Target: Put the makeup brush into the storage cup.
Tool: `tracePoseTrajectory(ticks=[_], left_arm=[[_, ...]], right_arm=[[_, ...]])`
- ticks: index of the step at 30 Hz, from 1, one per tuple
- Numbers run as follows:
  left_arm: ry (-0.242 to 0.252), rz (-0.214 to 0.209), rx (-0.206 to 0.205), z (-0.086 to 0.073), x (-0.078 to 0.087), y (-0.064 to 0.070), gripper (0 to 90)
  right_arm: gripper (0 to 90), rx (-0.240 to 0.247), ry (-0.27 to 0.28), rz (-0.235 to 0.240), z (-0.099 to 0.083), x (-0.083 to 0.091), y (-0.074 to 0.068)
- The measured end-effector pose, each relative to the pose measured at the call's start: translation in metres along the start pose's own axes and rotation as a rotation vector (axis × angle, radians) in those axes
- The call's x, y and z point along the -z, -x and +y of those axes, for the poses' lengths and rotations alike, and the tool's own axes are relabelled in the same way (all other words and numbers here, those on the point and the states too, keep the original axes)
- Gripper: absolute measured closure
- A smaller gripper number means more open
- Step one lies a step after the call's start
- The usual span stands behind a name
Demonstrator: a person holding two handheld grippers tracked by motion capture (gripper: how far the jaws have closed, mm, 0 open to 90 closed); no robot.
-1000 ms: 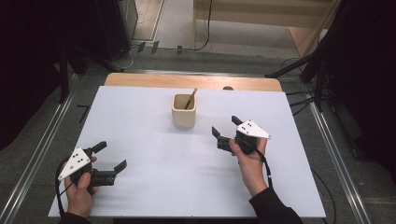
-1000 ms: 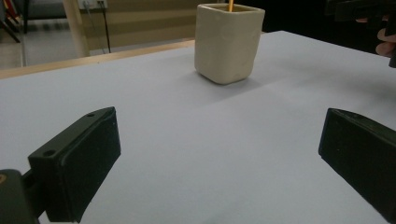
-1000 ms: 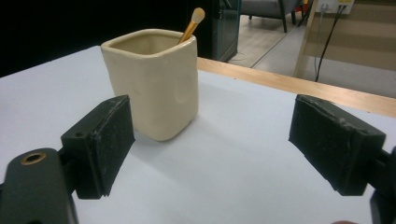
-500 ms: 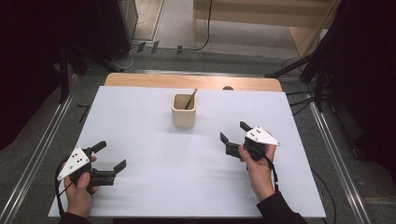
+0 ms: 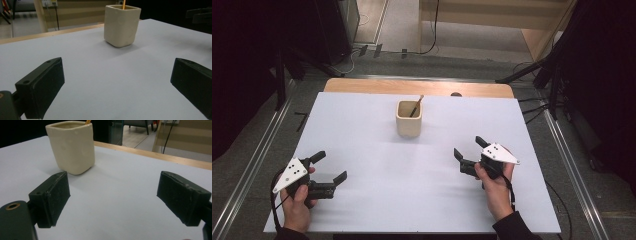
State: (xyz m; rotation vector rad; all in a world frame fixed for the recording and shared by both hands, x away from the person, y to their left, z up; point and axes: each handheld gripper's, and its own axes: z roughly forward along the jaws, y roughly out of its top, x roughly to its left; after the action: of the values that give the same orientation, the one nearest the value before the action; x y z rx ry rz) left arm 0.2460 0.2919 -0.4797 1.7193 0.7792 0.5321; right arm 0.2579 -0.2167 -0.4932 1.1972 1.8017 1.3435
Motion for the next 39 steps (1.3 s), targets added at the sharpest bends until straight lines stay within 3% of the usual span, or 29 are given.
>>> tracePoseTrajectory(ticks=[21,25,39], left_arm=[[0.003,-0.012,0.002,0.002,0.000,0.001,0.0],[0.005,-0.013,0.001,0.002,0.000,0.001,0.0],[-0.002,-0.016,-0.009,0.003,-0.001,0.002,0.0]], right_arm=[[0.0,0.007,-0.041,-0.029,-0.016,0.026,0.015],[0.0,0.022,-0.034,-0.037,-0.018,0.032,0.018],[0.0,0.006,-0.023,-0.043,-0.026,0.049,0.030]])
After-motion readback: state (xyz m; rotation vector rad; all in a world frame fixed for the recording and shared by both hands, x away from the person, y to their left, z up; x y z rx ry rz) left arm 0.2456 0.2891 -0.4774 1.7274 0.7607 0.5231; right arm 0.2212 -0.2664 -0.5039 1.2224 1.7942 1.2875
